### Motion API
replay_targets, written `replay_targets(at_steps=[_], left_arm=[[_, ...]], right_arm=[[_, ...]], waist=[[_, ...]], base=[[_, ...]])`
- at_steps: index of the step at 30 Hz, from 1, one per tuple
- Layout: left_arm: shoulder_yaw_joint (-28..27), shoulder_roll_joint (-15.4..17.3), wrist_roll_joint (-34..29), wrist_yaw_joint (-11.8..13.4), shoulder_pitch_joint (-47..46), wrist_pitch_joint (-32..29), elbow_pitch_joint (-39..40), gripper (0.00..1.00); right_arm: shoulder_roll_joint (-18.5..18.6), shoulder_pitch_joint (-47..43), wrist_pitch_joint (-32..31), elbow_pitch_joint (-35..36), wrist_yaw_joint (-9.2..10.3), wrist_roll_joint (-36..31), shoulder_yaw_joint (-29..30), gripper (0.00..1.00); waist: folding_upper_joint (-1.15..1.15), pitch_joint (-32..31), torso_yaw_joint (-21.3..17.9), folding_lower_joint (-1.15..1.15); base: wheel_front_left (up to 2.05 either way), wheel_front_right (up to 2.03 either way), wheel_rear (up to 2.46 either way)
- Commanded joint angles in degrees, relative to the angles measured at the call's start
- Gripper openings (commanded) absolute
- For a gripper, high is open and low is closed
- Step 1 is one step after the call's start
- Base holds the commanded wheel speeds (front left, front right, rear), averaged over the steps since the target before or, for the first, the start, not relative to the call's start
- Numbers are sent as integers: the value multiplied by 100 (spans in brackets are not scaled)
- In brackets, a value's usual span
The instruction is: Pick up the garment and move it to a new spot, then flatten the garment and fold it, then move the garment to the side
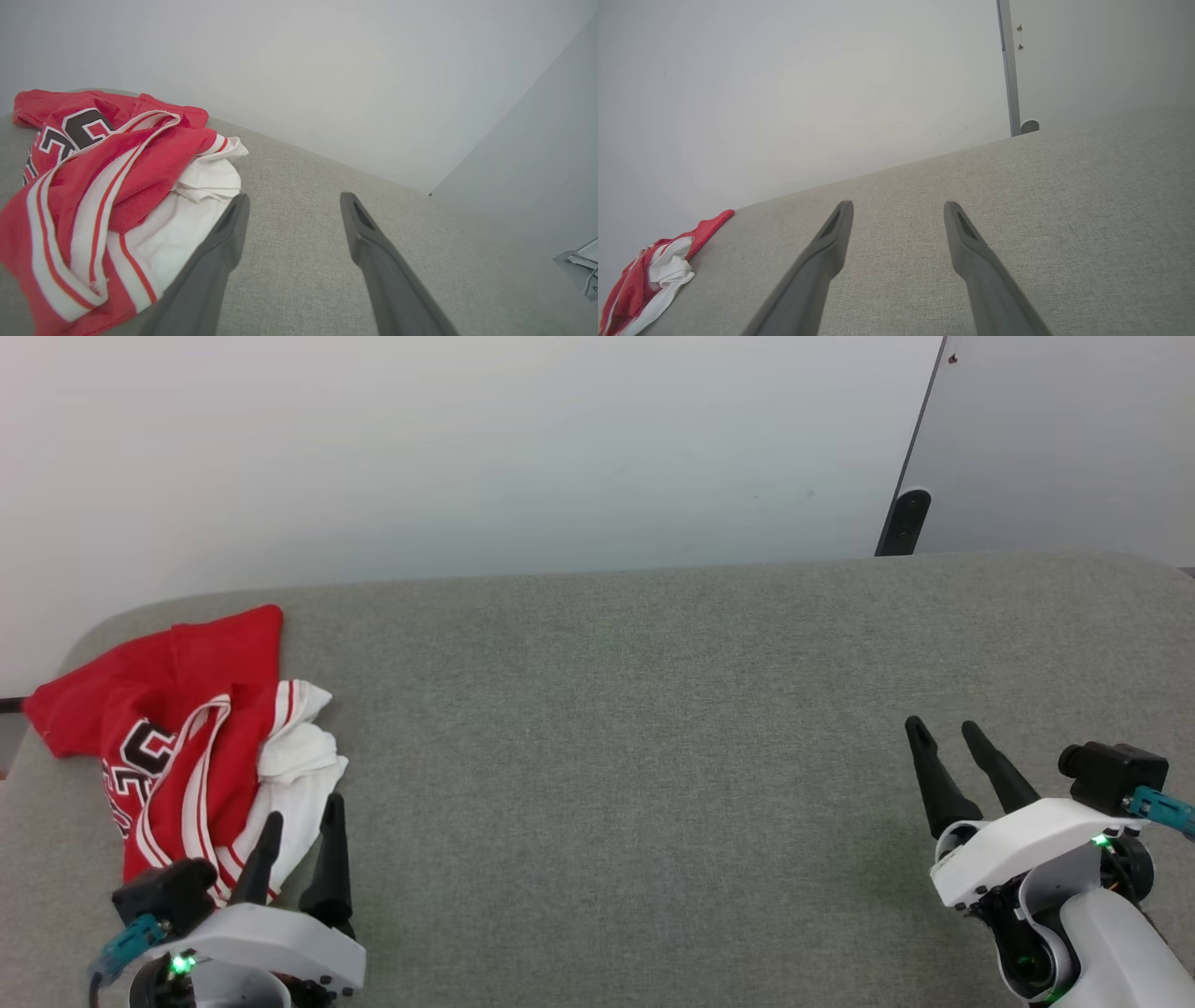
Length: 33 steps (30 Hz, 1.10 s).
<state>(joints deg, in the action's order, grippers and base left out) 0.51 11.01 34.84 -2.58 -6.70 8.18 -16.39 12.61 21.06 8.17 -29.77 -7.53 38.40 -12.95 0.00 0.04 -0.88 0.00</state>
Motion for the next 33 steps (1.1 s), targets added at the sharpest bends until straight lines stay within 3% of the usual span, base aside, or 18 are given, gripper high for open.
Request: replay_targets(at_steps=[1,33], left_arm=[[-2,28,-166,-24,-74,61,18,100],[-45,19,-1821,-201,61,472,-178,100]], right_arm=[[38,151,61,3,4,-145,29,100],[25,-8,477,-224,6,-1594,254,100]], waist=[[0,0,-6,0],[0,-27,-46,0]], base=[[0,0,0],[0,0,0]])
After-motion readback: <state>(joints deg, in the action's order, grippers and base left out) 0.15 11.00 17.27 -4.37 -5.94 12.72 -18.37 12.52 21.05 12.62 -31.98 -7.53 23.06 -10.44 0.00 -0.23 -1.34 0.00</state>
